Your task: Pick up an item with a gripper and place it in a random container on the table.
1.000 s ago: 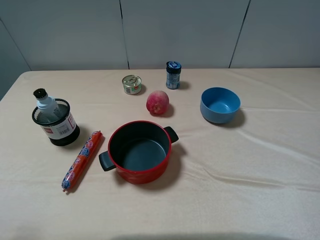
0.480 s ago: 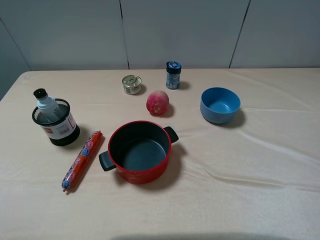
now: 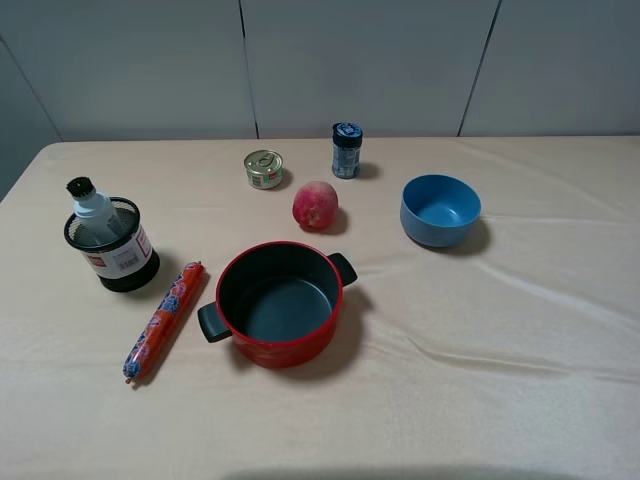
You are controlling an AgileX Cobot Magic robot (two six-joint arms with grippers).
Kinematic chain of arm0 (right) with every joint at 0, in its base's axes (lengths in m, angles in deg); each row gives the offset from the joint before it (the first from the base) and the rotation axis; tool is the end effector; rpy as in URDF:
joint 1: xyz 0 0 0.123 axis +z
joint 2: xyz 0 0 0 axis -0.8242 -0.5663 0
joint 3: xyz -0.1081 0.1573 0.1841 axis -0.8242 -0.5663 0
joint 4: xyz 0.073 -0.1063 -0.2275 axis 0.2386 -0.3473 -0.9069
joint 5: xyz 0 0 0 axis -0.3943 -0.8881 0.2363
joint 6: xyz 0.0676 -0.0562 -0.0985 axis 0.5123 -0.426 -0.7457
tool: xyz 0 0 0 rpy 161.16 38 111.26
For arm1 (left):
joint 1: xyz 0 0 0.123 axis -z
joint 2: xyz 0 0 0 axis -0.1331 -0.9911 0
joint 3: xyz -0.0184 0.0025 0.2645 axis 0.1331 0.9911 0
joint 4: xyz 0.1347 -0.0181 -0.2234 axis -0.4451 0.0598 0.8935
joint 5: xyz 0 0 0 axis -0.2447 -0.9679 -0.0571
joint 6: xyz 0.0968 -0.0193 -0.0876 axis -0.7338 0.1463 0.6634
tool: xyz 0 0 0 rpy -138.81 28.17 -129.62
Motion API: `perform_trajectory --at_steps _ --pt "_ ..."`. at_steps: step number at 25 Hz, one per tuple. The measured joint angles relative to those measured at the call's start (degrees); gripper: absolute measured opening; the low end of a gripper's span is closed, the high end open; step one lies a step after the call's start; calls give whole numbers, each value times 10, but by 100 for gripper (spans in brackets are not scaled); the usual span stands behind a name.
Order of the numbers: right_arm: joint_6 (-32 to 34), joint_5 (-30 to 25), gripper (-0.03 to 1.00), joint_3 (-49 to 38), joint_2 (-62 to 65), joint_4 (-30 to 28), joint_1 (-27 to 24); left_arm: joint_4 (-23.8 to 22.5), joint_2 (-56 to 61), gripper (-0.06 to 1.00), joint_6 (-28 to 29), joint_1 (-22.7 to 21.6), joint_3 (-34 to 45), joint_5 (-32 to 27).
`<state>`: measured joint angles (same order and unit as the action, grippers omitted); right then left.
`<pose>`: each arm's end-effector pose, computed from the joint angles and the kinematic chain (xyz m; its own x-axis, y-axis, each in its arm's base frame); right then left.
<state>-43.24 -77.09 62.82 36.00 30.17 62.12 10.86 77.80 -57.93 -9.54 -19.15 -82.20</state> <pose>0.0628 -0.0005 0.2674 -0.4088 -0.0839 -0.9088 -0.0768 0.9954 -0.0574 0.0608 -0.0051 0.2635 -0.4481 0.0011 -0.8940 0.0222 0.9997 -0.0099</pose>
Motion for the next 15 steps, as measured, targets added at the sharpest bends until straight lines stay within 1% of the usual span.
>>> perform_trajectory --at_steps 15 --pt "0 0 69 0 0 0 0 0 0 99 0 0 0 0"
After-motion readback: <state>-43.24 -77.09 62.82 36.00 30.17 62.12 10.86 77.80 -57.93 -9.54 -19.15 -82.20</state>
